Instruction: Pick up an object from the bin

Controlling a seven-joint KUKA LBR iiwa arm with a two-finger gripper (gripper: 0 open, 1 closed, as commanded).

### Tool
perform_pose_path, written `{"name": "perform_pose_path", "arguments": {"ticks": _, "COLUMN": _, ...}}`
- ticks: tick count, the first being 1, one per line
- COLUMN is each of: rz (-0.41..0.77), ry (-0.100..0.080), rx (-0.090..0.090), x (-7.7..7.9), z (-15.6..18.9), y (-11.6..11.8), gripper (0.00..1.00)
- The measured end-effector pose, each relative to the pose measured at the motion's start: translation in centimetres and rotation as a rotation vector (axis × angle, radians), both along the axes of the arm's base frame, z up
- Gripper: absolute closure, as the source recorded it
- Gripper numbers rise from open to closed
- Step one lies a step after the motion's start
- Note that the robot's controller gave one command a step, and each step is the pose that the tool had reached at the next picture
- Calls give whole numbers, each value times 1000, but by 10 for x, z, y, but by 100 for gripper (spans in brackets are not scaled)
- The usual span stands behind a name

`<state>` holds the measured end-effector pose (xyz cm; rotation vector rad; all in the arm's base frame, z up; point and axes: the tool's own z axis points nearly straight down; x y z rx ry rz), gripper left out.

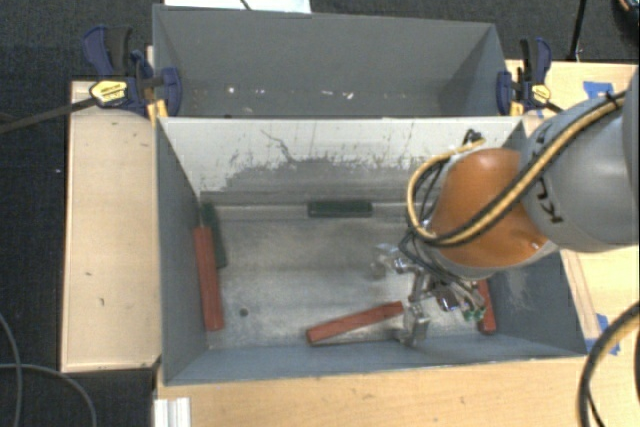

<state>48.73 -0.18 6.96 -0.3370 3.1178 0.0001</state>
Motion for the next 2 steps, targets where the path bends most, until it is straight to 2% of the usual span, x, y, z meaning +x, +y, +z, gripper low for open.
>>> {"name": "perform_pose_path", "arguments": {"ticks": 1, "rz": 4, "ry": 3, "rx": -1, "x": -1, "z": 1, "y": 0, "gripper": 100}}
{"name": "perform_pose_path", "arguments": {"ticks": 2, "rz": 8, "ry": -5, "rx": -1, "x": 4, "z": 140, "y": 6, "gripper": 100}}
